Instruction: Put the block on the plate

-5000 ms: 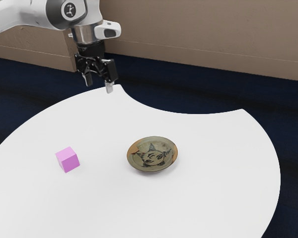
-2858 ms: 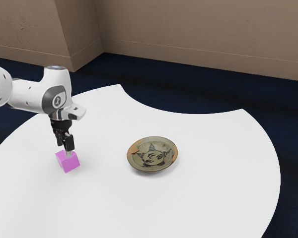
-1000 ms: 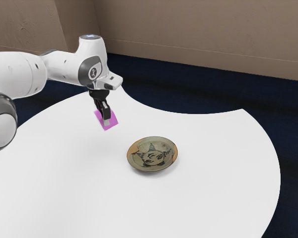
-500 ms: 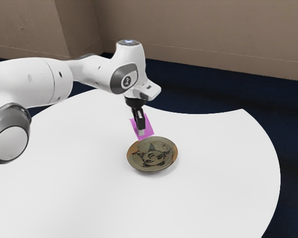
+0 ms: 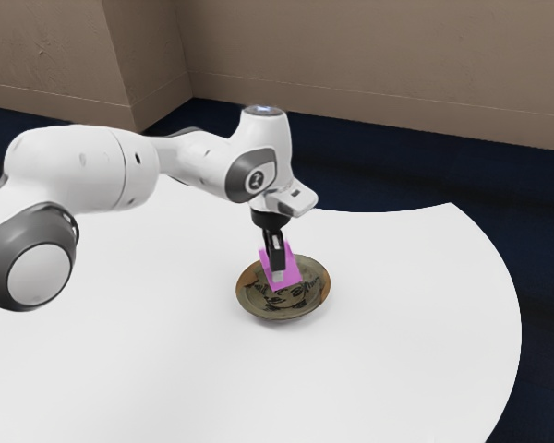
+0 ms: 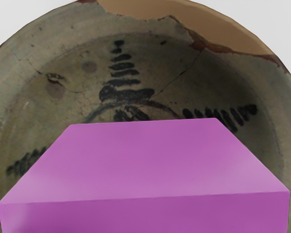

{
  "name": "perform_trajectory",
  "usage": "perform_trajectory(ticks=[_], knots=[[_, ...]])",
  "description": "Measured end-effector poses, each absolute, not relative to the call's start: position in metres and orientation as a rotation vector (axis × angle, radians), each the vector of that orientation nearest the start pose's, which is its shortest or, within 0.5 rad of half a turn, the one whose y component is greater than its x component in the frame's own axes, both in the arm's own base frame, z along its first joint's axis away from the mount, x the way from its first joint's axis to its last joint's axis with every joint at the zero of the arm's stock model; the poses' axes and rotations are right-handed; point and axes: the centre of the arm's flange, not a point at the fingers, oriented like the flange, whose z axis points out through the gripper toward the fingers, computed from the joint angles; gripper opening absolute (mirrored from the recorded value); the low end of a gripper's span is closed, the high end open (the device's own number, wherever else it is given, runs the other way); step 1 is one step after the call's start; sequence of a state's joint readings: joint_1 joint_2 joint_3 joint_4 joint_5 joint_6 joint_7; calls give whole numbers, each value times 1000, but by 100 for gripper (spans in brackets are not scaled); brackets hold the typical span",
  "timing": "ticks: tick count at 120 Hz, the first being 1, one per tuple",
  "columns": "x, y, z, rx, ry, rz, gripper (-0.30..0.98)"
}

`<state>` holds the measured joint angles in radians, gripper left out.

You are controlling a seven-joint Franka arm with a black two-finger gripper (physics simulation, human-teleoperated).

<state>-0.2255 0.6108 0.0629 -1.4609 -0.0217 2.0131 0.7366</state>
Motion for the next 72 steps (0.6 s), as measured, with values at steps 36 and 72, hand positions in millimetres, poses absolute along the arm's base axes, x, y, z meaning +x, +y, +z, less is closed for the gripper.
perform_trajectory(ticks=[36, 72], knots=[[697, -123, 312, -2826, 1378, 101, 48], [695, -122, 353, -2822, 1377, 30, 64]])
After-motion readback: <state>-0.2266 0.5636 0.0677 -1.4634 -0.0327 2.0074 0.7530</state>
